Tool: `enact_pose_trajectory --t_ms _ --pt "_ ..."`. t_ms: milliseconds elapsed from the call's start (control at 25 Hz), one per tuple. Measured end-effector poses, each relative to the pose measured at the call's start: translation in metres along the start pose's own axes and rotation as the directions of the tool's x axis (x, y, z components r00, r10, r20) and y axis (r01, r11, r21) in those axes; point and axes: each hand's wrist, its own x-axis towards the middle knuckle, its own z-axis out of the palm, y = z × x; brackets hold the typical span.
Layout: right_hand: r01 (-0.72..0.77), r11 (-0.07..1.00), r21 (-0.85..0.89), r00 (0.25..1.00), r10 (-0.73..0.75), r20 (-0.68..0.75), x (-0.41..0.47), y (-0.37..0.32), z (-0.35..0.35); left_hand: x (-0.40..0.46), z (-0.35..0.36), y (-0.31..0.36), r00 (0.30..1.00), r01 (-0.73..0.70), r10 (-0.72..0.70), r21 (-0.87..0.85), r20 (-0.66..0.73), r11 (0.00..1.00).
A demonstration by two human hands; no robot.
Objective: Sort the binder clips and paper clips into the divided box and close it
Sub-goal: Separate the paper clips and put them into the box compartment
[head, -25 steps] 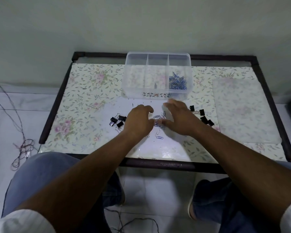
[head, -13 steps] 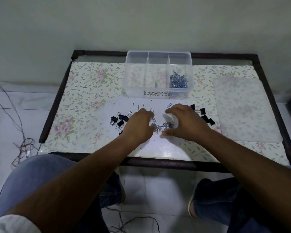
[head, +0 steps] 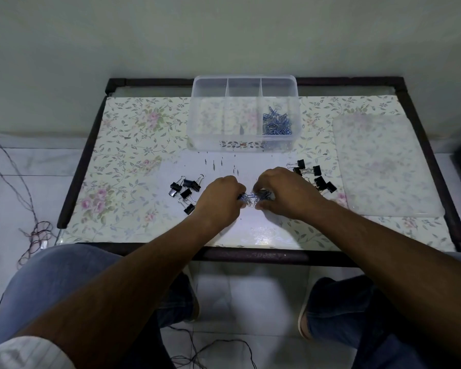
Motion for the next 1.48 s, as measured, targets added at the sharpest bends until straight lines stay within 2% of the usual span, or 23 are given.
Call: enact_pose_trajectory --t_ms 160,280,600,920,1080,1200,1320,1480 --pt "-0.04 0.999 -0.02 0.998 0.041 0.054 -0.004 0.0 -0.007 0.001 -0.006 -0.003 1.0 -0.01 0.01 -0.055 -0.005 0.998" --pt "-0.038 0.997 -0.072 0.989 0.048 0.14 -0.003 -0.002 -0.006 0.001 -0.003 -0.002 0.999 -0.045 0.043 0.04 0.027 0.998" --pt "-0.1 0.991 -0.085 0.989 0.108 0.102 0.001 -0.011 0.007 -0.002 0.002 0.009 0.996 -0.008 -0.006 0.148 0.09 0.989" --pt "-0.156 0.988 0.01 0.98 0.153 0.124 0.002 -0.01 0.009 0.001 0.001 0.014 0.997 0.003 -0.015 0.147 0.08 0.989" --pt "-0.128 0.992 0.017 0.982 0.124 0.144 -0.001 -0.013 0.003 0.004 -0.001 0.01 0.993 0.045 -0.049 0.035 0.103 0.998" --pt "-0.144 0.988 0.056 0.979 0.134 0.154 -0.001 -0.012 0.0 0.001 -0.003 0.005 0.99 0.067 -0.05 -0.129 0.13 0.989" --pt "-0.206 0.958 0.199 0.972 0.177 0.153 0.0 -0.001 -0.006 -0.001 -0.015 0.001 0.975 0.155 -0.08 -0.377 0.208 0.913" --pt "-0.311 0.849 0.428 0.95 0.268 0.16 -0.002 0.013 -0.018 0.001 -0.033 -0.004 0.952 0.294 -0.186 -0.566 0.242 0.77"
